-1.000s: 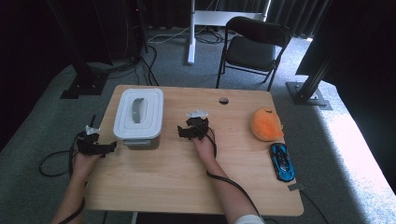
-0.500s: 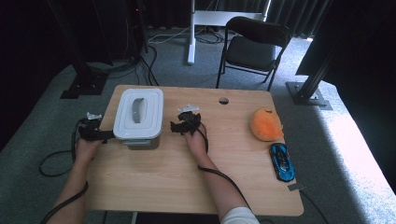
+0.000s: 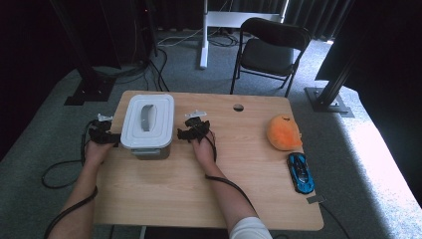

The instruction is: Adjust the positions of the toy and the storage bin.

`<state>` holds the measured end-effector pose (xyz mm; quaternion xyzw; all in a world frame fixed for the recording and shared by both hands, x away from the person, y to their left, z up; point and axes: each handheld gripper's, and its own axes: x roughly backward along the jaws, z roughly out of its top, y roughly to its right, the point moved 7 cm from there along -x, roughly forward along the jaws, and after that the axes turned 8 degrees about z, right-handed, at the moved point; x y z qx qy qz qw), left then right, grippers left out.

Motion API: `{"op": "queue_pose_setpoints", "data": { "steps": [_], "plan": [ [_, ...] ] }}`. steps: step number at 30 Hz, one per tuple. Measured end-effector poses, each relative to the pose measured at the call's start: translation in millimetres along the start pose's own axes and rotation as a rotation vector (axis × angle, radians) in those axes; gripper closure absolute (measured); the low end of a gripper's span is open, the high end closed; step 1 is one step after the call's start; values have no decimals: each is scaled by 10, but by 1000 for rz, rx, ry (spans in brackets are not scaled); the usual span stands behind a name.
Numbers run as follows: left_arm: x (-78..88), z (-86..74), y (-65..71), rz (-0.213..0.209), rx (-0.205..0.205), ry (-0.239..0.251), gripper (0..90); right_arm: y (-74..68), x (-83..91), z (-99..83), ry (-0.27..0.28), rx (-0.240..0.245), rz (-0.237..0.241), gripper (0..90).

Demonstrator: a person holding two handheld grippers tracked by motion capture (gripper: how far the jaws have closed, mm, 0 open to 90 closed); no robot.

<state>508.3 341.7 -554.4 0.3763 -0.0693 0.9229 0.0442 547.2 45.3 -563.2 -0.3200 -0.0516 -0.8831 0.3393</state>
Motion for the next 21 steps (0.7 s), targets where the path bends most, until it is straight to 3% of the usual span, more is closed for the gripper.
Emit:
{"op": "queue_pose_setpoints", "data": {
  "steps": [4, 7, 11, 13, 17, 21],
  "plan": [
    [-9, -12, 25, -13, 20, -1, 3, -50, 2, 35, 0, 5, 11, 133],
    [5, -17, 61, -18, 13, 3, 4, -92, 2, 47, 8, 5, 37, 128],
    [31, -21, 139, -28, -4, 7, 4, -110, -5, 42, -2, 20, 25, 136],
    [35, -30, 175, -40, -2, 5, 4, -94, 6, 38, 3, 5, 39, 137],
    [54, -40, 221, -28, 0, 11, 4, -70, 21, 18, -7, -21, 81, 161],
    [68, -57, 247, -21, 5, 9, 4, -68, 42, -2, 1, -24, 93, 165]
  ]
}}
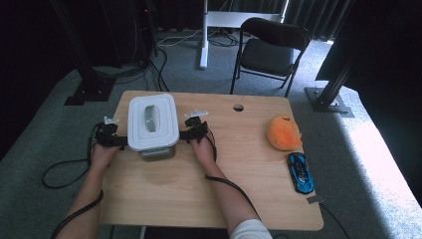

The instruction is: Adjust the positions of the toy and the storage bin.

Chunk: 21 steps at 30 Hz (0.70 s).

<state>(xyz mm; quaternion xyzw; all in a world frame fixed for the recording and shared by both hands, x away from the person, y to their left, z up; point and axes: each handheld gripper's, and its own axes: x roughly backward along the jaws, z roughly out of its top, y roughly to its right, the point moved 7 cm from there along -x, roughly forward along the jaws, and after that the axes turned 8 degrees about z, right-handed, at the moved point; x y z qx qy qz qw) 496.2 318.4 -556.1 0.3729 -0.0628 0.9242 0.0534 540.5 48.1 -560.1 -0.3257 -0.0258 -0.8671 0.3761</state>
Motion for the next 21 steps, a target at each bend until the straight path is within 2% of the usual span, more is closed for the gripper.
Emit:
{"op": "queue_pose_setpoints", "data": {
  "steps": [8, 16, 21],
  "plan": [
    [26, 1, 114, 3, -21, 4, 5, 7, 68, -26, 5, 34, -19, 207],
    [17, 36, 271, -7, -38, -2, 5, 90, 185, -96, 17, 24, -27, 208],
    [-14, 73, 430, -25, -46, 2, 5, 196, 307, -157, 14, 13, -43, 209]
  ]
}}
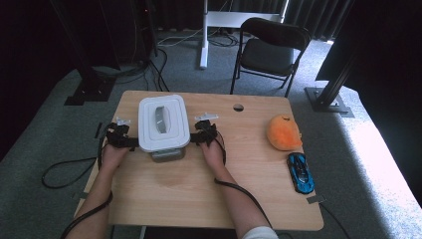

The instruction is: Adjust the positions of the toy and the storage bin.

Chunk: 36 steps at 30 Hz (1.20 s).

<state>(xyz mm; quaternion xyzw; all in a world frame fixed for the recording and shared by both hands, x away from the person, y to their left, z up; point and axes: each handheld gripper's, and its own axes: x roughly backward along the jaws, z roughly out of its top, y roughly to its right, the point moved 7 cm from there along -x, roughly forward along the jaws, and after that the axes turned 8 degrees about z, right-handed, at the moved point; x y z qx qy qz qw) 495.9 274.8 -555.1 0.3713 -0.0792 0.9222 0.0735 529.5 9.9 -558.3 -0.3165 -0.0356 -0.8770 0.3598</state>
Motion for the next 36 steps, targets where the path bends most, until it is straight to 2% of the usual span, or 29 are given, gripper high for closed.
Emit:
{"op": "queue_pose_setpoints", "data": {
  "steps": [21, 36],
  "plan": [
    [-129, 157, 570, -55, -81, -9, 5, 422, 421, -214, 2, -36, -47, 206],
    [-170, 244, 920, -86, -126, -12, 4, 647, 691, -354, -8, -44, -72, 205]
  ]
}}
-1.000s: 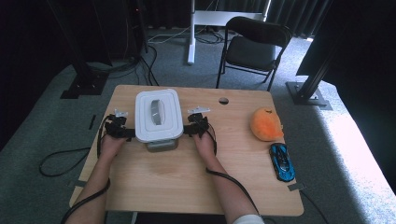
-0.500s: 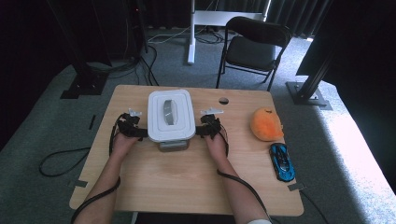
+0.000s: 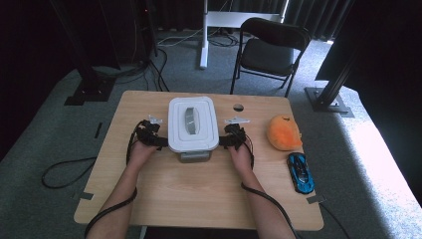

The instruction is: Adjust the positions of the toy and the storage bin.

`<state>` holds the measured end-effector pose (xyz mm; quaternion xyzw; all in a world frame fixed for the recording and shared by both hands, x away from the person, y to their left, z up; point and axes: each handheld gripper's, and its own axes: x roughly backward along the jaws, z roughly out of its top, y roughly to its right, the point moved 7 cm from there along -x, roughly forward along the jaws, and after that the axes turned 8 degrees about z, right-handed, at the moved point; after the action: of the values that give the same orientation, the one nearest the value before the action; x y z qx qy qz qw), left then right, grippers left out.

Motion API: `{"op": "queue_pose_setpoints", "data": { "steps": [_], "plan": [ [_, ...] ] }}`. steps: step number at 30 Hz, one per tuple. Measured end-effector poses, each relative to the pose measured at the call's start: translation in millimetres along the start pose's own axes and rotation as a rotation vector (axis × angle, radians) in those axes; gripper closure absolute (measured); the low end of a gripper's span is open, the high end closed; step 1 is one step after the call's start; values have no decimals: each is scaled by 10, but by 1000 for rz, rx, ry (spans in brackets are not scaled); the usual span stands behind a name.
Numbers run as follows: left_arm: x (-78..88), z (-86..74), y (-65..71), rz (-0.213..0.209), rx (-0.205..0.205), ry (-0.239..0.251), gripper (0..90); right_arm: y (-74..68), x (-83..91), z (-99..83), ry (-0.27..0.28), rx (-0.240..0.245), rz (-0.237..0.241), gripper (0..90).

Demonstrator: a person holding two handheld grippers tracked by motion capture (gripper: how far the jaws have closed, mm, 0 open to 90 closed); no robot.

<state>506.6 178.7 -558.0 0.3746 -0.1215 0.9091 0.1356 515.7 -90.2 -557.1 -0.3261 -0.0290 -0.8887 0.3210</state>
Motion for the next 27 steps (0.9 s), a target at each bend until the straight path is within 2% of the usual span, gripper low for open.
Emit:
{"op": "queue_pose_setpoints", "data": {
  "steps": [7, 22, 27],
  "plan": [
    [-25, 50, 147, -13, -24, -3, 5, 121, 100, -59, 4, -16, -7, 206],
    [-73, 77, 381, -44, -44, -3, 5, 264, 282, -171, 8, -27, -24, 206],
    [-80, 87, 436, -52, -51, 0, 4, 299, 325, -203, 6, -36, -16, 206]
  ]
}}
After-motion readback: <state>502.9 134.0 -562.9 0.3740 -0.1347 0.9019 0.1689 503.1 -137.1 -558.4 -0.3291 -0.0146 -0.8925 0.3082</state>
